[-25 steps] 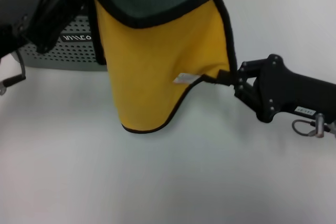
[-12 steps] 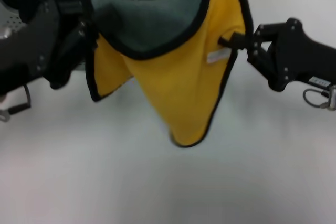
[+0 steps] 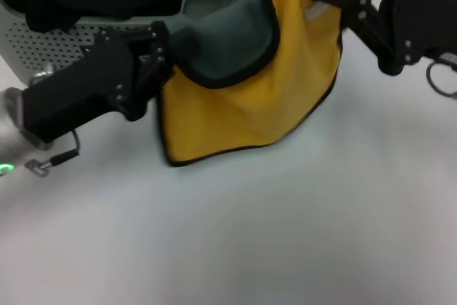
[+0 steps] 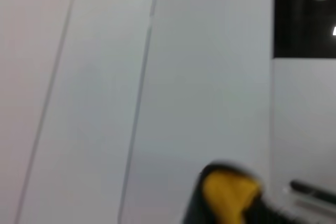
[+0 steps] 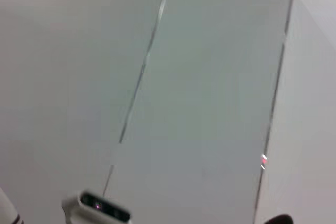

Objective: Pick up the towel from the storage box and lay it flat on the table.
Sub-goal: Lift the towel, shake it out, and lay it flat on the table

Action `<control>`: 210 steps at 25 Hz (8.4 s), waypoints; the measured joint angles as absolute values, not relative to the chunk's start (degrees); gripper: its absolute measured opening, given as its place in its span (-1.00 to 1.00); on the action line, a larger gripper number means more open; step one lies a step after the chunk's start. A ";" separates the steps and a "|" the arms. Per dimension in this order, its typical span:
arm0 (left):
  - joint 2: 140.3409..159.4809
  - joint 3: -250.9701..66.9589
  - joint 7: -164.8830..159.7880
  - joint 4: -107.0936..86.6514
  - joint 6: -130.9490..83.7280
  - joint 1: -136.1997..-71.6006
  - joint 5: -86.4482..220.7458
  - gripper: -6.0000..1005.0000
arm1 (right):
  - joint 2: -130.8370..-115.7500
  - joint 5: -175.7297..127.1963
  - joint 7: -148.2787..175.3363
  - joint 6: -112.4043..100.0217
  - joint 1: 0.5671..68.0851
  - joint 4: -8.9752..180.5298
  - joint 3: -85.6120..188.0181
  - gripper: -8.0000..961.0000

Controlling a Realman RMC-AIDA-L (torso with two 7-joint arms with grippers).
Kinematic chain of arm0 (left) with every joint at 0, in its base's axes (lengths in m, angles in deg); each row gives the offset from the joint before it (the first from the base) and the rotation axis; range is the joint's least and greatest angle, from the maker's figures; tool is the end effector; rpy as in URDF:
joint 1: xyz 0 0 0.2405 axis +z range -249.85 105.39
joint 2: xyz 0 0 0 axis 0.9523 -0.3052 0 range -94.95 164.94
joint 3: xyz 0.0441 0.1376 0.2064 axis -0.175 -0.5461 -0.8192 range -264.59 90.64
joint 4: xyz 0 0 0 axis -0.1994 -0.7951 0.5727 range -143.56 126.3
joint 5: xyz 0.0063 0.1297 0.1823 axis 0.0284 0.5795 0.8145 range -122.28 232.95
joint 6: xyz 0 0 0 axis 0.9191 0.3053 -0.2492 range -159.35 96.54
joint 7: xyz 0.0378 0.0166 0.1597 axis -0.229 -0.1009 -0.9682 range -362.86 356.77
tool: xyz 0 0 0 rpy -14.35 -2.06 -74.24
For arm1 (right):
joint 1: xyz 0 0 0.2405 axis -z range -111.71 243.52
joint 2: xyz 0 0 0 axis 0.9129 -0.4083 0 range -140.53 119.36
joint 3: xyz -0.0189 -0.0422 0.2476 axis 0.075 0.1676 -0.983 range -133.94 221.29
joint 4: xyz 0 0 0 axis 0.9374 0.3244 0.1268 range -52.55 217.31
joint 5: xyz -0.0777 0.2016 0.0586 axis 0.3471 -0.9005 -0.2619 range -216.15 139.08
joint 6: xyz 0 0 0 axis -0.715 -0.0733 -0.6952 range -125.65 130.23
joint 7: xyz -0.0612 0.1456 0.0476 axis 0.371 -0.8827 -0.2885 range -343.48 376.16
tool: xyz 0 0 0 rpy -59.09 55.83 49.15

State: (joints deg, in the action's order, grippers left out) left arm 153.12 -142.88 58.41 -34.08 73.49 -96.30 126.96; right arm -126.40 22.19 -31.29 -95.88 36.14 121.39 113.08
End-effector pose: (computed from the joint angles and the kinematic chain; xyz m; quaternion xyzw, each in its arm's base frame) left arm -0.2170 0.3016 0.0052 -0.8351 -0.1061 -0.5229 0.1342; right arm 0.1416 0.3416 0.0244 -0.8418 -0.1390 0.4913 0.1750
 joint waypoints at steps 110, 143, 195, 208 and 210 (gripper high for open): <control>155.84 -142.11 -75.38 1.52 81.94 -93.25 111.83 -0.16 | -126.77 -8.69 -32.19 -65.73 28.63 136.11 142.17 -0.96; 155.84 -138.56 -73.18 2.09 76.50 -94.30 111.80 -0.42 | -126.77 -12.19 -33.53 -65.97 27.82 136.45 143.89 -0.96; 155.84 -130.97 -62.20 7.50 83.29 -97.71 121.31 -0.37 | -126.77 -18.00 -30.77 -64.81 27.22 131.48 144.57 -0.96; 155.84 -131.42 -42.88 3.58 84.13 -97.18 126.88 -0.57 | -126.78 -19.80 -29.26 -63.71 27.01 129.55 143.67 -0.96; 155.84 -132.86 -40.92 2.77 83.84 -97.25 127.16 -0.59 | -126.78 -19.82 -29.22 -63.69 26.84 129.09 143.35 -0.96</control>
